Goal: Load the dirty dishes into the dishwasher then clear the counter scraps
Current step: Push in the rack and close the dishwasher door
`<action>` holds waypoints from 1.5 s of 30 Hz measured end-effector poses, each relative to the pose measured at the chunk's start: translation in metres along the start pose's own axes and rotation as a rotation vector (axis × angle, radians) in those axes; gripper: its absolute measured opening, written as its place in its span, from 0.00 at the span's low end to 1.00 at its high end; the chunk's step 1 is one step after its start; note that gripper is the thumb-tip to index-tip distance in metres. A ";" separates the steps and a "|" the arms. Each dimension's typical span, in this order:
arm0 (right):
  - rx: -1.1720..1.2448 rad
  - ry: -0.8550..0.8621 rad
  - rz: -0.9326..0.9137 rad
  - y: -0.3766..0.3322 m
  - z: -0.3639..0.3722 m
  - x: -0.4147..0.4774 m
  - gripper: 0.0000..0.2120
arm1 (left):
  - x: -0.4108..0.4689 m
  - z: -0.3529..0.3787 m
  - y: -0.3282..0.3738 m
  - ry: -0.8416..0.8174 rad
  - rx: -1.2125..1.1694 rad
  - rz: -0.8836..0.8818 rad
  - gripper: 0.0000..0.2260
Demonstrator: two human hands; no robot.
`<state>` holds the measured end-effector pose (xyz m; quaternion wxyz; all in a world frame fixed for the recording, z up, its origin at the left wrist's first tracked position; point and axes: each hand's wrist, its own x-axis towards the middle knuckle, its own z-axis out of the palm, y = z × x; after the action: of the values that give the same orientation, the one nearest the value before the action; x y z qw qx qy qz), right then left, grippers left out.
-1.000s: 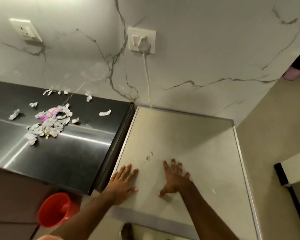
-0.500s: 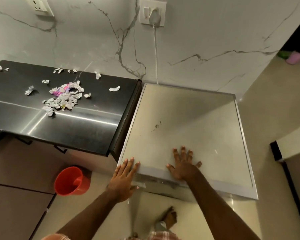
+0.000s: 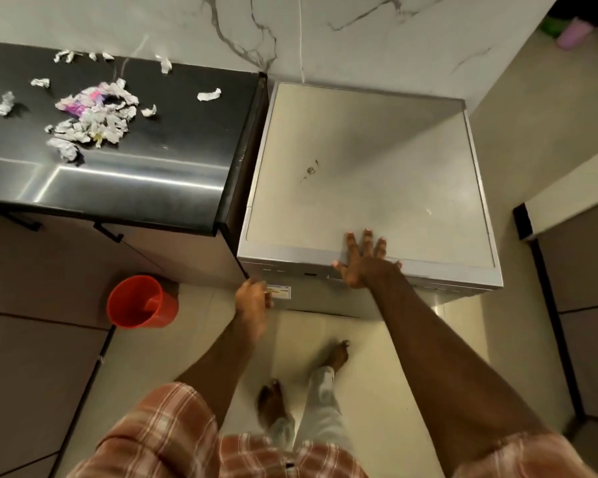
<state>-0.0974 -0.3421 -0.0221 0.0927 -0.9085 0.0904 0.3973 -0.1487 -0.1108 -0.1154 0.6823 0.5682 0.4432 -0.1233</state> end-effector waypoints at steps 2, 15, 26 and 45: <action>-0.004 -0.014 0.015 -0.001 0.000 0.001 0.41 | 0.001 0.003 -0.002 -0.088 0.099 -0.045 0.19; 0.014 -0.029 0.014 -0.002 -0.001 0.002 0.41 | -0.007 0.014 -0.012 -0.165 0.087 -0.124 0.32; 0.042 0.191 -0.064 0.009 0.013 0.004 0.41 | -0.015 0.011 -0.002 -0.297 0.235 -0.123 0.37; 0.327 0.598 -0.030 0.107 0.210 -0.089 0.29 | -0.027 0.012 -0.012 -0.371 0.658 0.026 0.40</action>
<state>-0.3297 -0.3872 -0.1069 0.2124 -0.9591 0.1629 0.0919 -0.1667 -0.1348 -0.1042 0.5336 0.7305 0.2417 -0.3511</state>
